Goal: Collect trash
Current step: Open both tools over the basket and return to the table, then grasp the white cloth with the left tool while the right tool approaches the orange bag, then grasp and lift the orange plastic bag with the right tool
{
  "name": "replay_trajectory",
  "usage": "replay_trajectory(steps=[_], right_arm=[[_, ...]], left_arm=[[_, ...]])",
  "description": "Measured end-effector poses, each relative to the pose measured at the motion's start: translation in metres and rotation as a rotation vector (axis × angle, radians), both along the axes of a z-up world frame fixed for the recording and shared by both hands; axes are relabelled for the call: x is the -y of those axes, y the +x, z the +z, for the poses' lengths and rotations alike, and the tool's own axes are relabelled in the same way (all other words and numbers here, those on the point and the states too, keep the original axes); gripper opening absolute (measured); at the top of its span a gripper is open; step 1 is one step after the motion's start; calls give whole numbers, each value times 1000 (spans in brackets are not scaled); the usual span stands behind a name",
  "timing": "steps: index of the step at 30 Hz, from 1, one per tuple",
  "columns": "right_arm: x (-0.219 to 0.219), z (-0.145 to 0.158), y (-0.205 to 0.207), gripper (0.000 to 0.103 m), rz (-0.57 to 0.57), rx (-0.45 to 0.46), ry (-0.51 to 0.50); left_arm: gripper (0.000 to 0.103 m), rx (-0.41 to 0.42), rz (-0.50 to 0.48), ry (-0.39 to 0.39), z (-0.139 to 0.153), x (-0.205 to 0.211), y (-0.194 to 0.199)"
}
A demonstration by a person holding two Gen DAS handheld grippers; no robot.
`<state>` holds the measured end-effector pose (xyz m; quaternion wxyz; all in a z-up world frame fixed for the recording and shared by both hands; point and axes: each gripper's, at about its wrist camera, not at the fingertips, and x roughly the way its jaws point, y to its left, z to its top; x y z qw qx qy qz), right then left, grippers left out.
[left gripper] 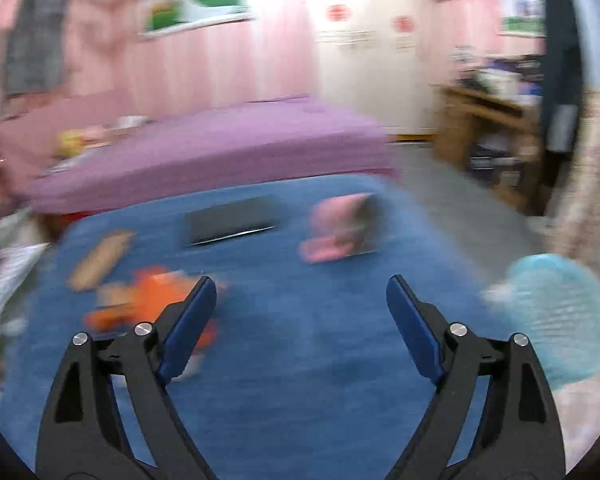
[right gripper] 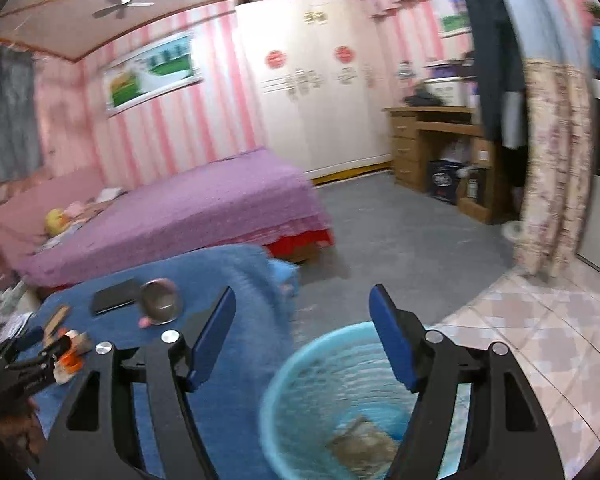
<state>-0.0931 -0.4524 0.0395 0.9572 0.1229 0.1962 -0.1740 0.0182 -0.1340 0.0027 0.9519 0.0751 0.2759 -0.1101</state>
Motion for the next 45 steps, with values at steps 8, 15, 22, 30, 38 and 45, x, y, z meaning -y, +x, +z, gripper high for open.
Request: replay_trajectory(steps=[8, 15, 22, 30, 38, 45], right_arm=[[-76, -11, 48, 69, 140, -60, -57], [-123, -27, 79, 69, 220, -106, -74], [-165, -47, 101, 69, 354, -109, -43], [-269, -60, 145, 82, 588, -111, -136], [-354, -86, 201, 91, 755, -164, -302], [-387, -122, 238, 91, 804, -245, -452]], left_arm=[[85, -273, 169, -122, -72, -117, 48], [20, -333, 94, -165, -89, -116, 70], [5, -156, 93, -201, -35, -147, 41], [5, -68, 297, -229, -19, -226, 41], [5, -72, 294, -284, -20, -250, 49], [5, -118, 298, -349, -33, -274, 60]])
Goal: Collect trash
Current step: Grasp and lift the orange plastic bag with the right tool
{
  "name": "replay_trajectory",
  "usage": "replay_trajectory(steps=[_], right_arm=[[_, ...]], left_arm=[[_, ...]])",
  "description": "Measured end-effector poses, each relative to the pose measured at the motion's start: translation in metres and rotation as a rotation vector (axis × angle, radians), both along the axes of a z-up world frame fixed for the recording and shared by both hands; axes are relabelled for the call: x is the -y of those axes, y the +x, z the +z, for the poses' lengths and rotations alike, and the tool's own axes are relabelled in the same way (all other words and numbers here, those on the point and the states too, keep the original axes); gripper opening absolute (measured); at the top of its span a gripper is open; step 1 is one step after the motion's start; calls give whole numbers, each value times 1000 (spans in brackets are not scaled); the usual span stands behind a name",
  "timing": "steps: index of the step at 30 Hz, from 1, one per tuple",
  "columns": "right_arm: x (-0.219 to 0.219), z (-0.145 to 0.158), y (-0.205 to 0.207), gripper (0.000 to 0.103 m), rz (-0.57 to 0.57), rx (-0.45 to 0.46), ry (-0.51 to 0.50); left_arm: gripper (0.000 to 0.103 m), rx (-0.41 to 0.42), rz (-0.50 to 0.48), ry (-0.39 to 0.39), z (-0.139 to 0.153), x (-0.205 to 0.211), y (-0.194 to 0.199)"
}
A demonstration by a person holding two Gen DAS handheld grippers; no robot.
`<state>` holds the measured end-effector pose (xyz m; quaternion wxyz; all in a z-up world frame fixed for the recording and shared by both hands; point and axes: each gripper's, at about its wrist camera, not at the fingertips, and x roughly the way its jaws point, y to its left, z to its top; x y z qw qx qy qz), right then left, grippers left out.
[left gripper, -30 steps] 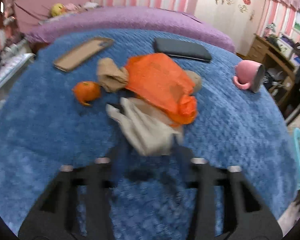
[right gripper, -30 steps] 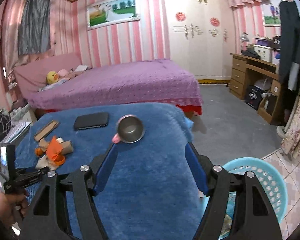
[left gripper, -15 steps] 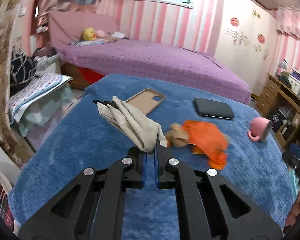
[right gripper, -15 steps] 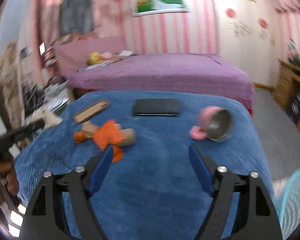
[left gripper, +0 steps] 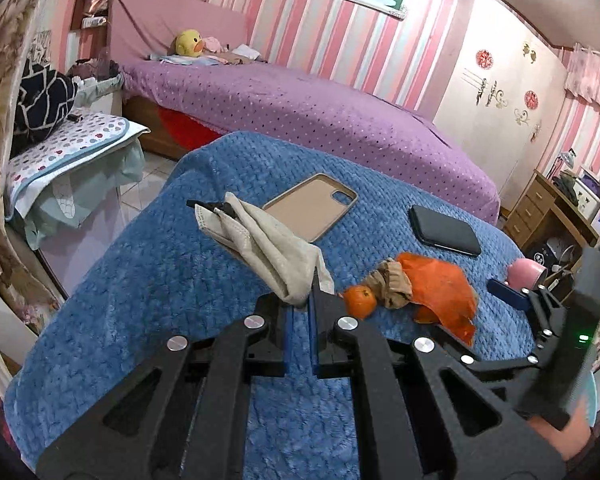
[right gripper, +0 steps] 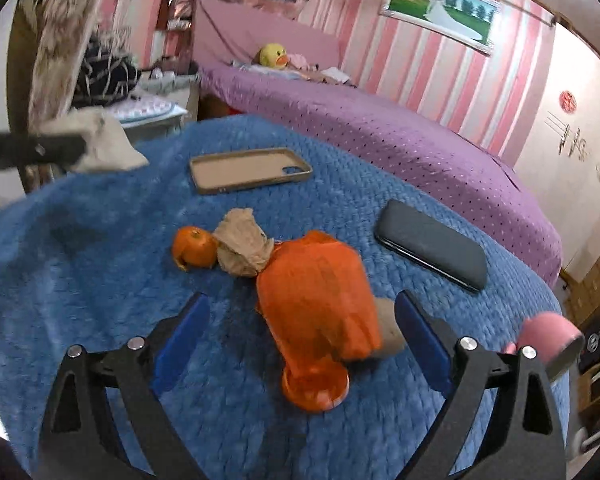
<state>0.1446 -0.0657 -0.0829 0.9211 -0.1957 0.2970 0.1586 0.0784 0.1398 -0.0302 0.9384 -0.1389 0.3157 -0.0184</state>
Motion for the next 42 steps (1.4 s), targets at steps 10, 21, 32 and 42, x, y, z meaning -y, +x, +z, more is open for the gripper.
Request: replay_trajectory(steps=[10, 21, 32, 42], right_arm=[[3, 3, 18, 32, -6, -62, 21], [47, 72, -45, 22, -27, 69, 152], [119, 112, -121, 22, -169, 163, 260], [154, 118, -143, 22, -217, 197, 301]], left_arm=[[5, 5, -22, -1, 3, 0, 1], [5, 57, -81, -2, 19, 29, -12], [5, 160, -256, 35, 41, 103, -39], [5, 194, -313, 31, 48, 148, -55]])
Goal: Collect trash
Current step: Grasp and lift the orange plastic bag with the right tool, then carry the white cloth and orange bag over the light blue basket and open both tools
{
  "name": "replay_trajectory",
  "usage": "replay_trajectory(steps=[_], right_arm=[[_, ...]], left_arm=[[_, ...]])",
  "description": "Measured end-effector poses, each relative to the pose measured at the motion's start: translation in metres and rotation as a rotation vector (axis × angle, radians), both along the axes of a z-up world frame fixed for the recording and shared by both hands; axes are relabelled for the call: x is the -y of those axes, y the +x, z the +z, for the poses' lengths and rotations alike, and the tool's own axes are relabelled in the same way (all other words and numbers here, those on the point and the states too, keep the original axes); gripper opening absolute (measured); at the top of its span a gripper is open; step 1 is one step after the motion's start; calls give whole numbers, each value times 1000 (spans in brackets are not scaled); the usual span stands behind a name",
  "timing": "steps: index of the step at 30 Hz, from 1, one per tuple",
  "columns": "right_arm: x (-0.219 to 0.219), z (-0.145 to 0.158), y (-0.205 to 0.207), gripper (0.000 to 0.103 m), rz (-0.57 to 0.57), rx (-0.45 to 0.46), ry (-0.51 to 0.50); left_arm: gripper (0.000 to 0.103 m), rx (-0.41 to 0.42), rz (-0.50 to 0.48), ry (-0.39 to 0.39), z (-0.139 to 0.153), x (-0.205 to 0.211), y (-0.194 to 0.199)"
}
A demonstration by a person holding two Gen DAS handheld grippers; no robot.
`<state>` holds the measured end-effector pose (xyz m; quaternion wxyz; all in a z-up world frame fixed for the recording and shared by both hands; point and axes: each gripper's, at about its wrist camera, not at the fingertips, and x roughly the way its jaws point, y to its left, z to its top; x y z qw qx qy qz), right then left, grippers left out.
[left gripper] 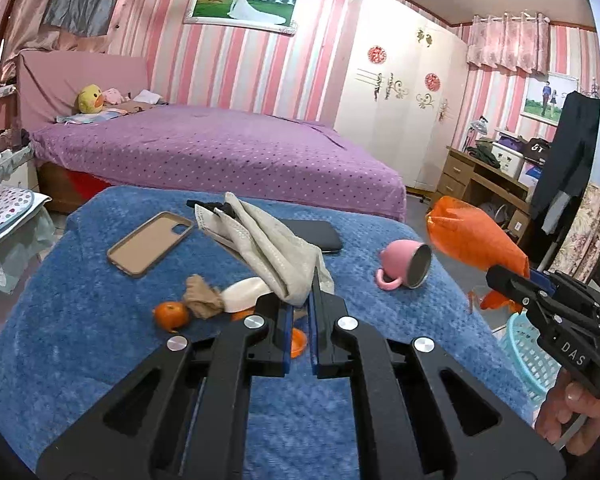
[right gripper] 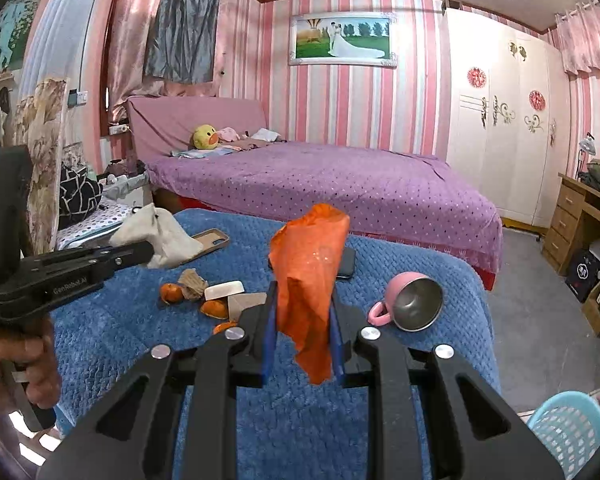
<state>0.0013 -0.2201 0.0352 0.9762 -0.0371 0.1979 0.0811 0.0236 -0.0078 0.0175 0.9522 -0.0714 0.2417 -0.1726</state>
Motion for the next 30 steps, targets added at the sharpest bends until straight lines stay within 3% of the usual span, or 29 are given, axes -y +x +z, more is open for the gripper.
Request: replay_trajectory(steps=[15, 24, 30], right_arm=[[54, 23, -37, 22, -90, 53, 33], [101, 30, -52, 22, -215, 63, 46], [145, 37, -71, 22, -324, 53, 31]], left_arm=[[5, 47, -96, 8, 8, 46, -27], [5, 56, -151, -3, 14, 74, -34], [5, 48, -214, 17, 21, 120, -33]])
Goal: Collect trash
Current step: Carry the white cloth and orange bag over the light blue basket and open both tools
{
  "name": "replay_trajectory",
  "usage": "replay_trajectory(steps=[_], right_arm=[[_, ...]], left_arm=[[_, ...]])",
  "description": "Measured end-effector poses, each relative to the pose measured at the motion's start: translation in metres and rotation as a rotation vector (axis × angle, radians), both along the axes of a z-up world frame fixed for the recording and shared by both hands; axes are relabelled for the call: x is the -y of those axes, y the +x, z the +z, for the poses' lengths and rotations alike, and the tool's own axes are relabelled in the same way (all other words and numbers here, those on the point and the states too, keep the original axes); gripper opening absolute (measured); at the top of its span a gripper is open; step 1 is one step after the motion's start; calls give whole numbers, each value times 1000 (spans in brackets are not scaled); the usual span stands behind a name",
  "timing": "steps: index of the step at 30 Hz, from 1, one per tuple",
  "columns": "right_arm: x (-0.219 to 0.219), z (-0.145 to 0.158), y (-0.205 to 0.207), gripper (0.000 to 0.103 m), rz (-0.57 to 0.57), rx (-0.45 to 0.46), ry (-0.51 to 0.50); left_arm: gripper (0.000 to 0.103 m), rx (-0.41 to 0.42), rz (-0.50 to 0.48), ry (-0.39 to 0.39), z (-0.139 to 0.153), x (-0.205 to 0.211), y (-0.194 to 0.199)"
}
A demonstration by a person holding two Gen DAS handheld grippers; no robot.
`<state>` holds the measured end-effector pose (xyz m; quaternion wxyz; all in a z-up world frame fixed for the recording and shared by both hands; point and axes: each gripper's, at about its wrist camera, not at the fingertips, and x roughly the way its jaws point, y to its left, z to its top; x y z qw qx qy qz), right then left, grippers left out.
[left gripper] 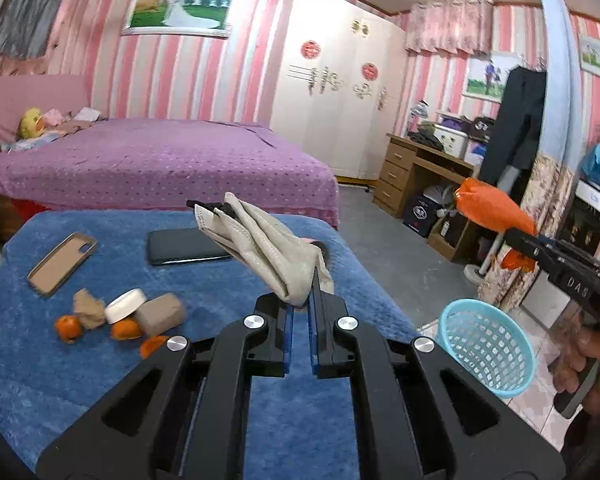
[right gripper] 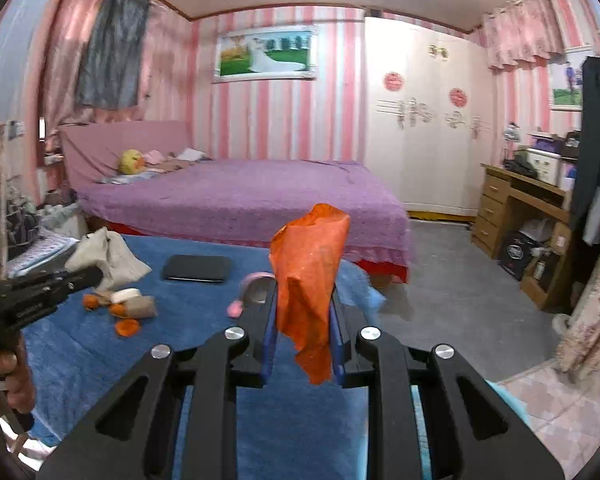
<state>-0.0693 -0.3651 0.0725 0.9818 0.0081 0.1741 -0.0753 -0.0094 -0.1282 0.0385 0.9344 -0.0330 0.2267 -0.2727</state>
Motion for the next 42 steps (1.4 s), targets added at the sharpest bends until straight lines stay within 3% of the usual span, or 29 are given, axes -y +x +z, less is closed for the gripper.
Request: replay_trajectory(steps=[10, 15, 18, 20, 21, 22, 26, 32, 35, 42], right_arm=[[98, 2, -51, 23, -257, 20, 71], [123, -2, -60, 23, -299, 3, 77], [132, -5, -63, 23, -307, -4, 81], [138, -5, -66, 23, -316, 0, 91], [140, -4, -67, 23, -320, 2, 94], [141, -4, -66, 23, -321, 0, 97], [140, -8, -61, 23, -302, -16, 100], [132, -16, -54, 26, -267, -51, 118], [122, -24, -40, 70, -285, -112, 80], [110, -24, -33, 78, -347, -135, 54]], left_arm=[[5, 1, -255, -15, 5, 153, -28], [5, -19, -360, 67, -20, 232, -54], [9, -72, -422, 118, -40, 272, -64], [33, -83, -446, 147, -46, 285, -67], [58, -76, -443, 160, -46, 291, -69], [64, -52, -435, 168, -45, 294, -73], [76, -20, -399, 171, -34, 282, -71], [77, -19, -223, 153, -23, 212, -42], [78, 7, -114, 142, -16, 154, -32], [82, 55, 132, 169, -1, 20, -3]])
